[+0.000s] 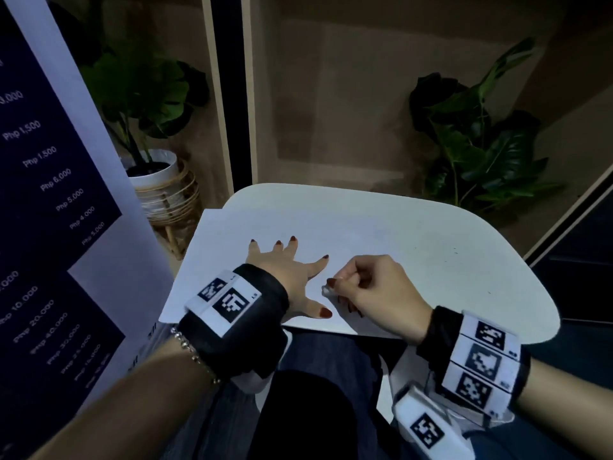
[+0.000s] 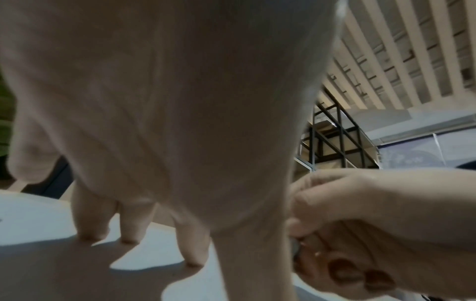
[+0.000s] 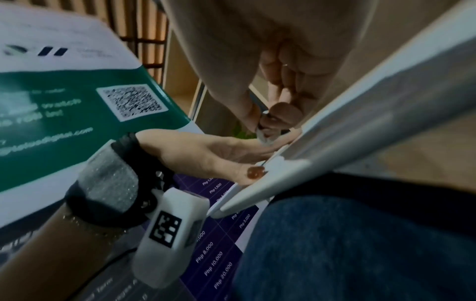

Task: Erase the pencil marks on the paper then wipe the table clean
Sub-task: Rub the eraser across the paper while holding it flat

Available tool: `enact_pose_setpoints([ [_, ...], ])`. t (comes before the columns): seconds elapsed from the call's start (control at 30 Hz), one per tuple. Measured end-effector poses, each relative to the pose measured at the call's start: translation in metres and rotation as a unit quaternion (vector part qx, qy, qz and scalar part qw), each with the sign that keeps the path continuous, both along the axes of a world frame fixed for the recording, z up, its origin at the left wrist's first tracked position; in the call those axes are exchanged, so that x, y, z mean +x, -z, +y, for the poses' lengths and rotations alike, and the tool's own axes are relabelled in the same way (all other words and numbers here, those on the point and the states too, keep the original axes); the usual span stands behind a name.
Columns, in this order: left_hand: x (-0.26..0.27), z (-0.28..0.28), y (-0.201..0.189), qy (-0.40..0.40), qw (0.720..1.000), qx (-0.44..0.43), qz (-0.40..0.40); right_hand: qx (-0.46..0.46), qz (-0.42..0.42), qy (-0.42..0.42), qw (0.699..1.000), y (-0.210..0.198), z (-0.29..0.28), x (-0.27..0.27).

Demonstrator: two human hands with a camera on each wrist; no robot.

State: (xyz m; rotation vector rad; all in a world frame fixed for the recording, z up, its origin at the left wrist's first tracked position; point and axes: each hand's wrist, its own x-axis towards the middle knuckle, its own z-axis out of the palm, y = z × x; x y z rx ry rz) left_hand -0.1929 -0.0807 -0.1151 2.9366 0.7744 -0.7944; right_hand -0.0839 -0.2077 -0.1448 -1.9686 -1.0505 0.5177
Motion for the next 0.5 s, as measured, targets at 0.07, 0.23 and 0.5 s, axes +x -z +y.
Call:
enact_pose_setpoints([
  [0.07,0.002,-0.007,0.002,-0.011,1.0,0.005,0.001,0.008,-0.008,0.025,1.0,0.005,-0.004,0.005],
  [0.23,0.004,-0.011,0.005,-0.031,1.0,-0.003,0.001,0.043,-0.028,0.075,0.996,0.016,-0.014,0.012],
  [0.5,0.002,-0.013,0.004,-0.029,1.0,0.009,-0.003,0.088,0.052,0.003,0.995,0.017,-0.015,0.011],
])
